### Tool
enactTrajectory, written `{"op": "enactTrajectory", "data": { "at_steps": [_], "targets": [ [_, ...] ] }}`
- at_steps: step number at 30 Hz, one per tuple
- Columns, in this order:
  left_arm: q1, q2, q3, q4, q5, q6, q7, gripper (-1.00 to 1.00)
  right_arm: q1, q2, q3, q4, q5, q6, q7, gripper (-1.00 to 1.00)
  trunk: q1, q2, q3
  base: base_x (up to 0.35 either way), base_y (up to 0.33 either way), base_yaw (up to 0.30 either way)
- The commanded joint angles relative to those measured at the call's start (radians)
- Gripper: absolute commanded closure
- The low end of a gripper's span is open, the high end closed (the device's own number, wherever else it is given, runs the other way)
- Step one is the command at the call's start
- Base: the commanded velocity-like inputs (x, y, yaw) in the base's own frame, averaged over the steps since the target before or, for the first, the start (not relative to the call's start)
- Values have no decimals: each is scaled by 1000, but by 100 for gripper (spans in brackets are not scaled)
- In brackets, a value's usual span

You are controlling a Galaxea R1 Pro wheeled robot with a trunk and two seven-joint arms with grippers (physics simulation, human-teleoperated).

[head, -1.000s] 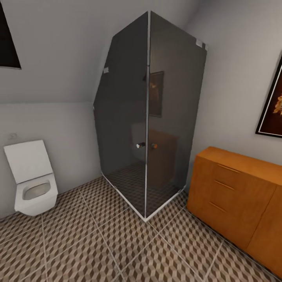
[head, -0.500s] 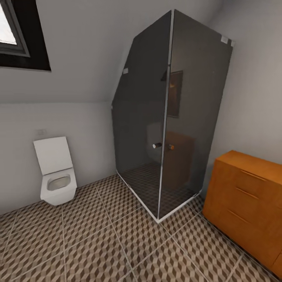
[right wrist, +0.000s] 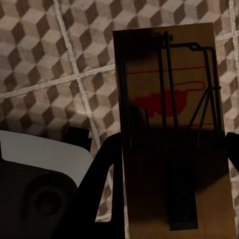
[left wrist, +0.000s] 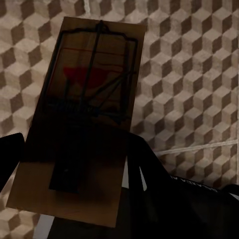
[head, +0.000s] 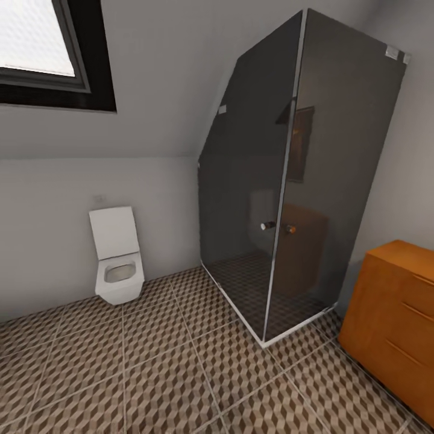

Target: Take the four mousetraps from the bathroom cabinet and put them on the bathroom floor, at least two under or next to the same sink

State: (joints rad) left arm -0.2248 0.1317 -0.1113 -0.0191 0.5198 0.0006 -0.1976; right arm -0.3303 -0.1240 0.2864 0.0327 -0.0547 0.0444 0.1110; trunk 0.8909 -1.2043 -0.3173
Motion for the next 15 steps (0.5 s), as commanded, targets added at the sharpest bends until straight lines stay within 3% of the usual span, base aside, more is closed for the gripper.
{"op": "enactTrajectory", "data": {
  "at_steps": [1, 15],
  "targets": [
    [-1, 0, -8, 1, 7, -1, -3, 100, -1, 0, 7, 1, -8, 2, 7, 100, 0, -1, -1, 0, 0, 270],
    [-1, 0, -9, 1, 7, -1, -3, 100, -1, 1, 8, 1, -8, 3, 7, 100, 0, -1, -1, 0, 0, 270]
  ]
}}
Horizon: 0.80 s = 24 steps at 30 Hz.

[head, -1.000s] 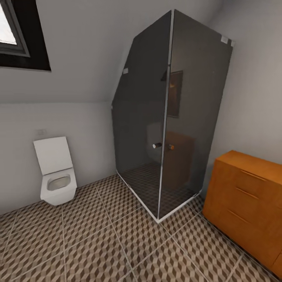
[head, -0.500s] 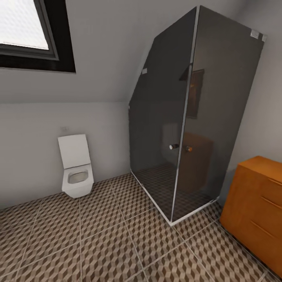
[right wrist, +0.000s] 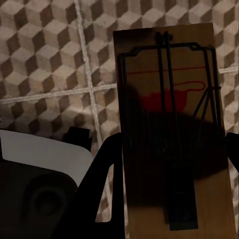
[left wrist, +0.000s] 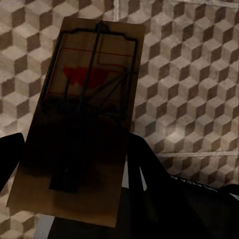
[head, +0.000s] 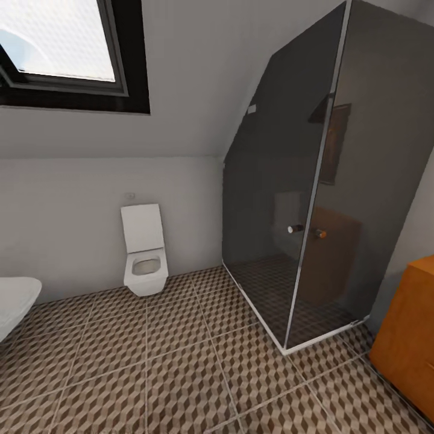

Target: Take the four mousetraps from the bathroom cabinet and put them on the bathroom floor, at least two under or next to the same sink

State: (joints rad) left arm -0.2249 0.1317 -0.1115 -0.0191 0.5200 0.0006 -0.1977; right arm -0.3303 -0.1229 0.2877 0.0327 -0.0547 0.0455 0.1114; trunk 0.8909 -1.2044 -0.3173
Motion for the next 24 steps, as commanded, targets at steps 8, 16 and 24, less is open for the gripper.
{"op": "enactTrajectory", "data": {
  "at_steps": [8, 16, 24],
  "targets": [
    [-1, 0, -8, 1, 7, -1, -3, 100, -1, 0, 6, 1, -8, 2, 7, 100, 0, -1, -1, 0, 0, 270],
    [-1, 0, -8, 1, 7, -1, -3, 100, -1, -1, 6, 1, -8, 2, 7, 100, 0, -1, -1, 0, 0, 270],
    [-1, 0, -8, 1, 6, -1, -3, 100, -1, -1, 5, 1, -8, 1, 7, 100, 0, -1, -1, 0, 0, 270]
  ]
}}
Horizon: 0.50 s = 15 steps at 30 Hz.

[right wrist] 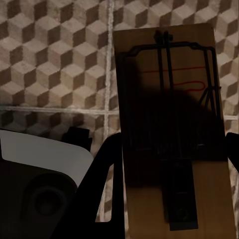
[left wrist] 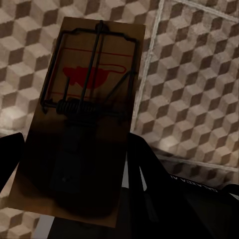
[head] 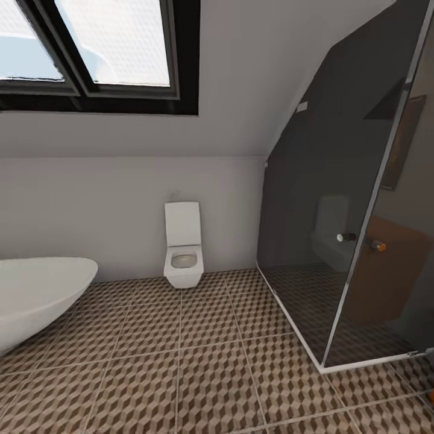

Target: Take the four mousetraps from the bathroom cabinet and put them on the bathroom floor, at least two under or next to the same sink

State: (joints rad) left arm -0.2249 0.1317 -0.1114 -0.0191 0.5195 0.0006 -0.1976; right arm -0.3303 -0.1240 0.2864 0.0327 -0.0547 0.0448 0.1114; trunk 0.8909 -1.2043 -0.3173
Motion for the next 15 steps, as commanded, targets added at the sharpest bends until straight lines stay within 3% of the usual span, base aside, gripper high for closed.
{"op": "enactTrajectory", "data": {
  "at_steps": [1, 15],
  "targets": [
    [-1, 0, -9, 1, 7, -1, -3, 100, -1, 0, 7, 1, -8, 2, 7, 100, 0, -1, -1, 0, 0, 270],
    [-1, 0, -9, 1, 7, -1, -3, 100, -1, 0, 7, 1, -8, 1, 7, 100, 0, -1, -1, 0, 0, 270]
  ]
}}
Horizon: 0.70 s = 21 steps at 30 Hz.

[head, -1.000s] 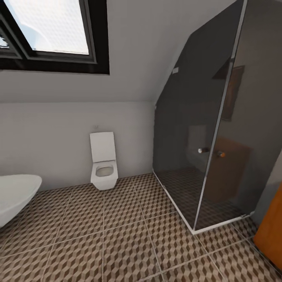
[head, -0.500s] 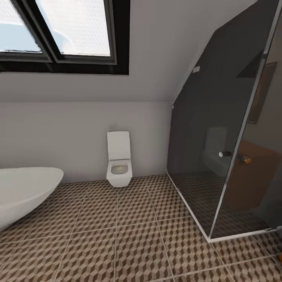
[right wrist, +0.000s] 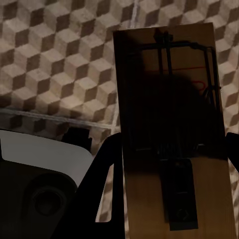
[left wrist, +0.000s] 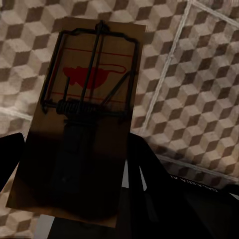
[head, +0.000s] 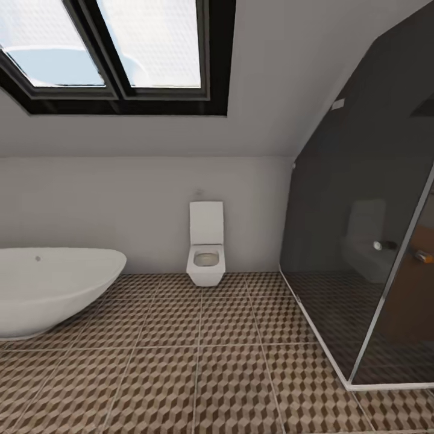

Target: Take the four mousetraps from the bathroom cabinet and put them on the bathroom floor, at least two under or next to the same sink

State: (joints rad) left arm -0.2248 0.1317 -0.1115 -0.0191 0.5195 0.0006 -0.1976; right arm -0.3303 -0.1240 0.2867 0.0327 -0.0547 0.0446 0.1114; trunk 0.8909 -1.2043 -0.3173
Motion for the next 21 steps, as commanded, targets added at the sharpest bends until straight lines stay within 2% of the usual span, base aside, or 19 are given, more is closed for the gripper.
{"op": "enactTrajectory", "data": {
  "at_steps": [1, 21],
  "targets": [
    [-1, 0, -8, 1, 7, -1, -3, 100, -1, 0, 7, 1, -8, 2, 7, 100, 0, -1, -1, 0, 0, 270],
    [-1, 0, -8, 1, 8, -1, -3, 100, -1, 0, 7, 1, -8, 2, 7, 100, 0, -1, -1, 0, 0, 270]
  ]
}}
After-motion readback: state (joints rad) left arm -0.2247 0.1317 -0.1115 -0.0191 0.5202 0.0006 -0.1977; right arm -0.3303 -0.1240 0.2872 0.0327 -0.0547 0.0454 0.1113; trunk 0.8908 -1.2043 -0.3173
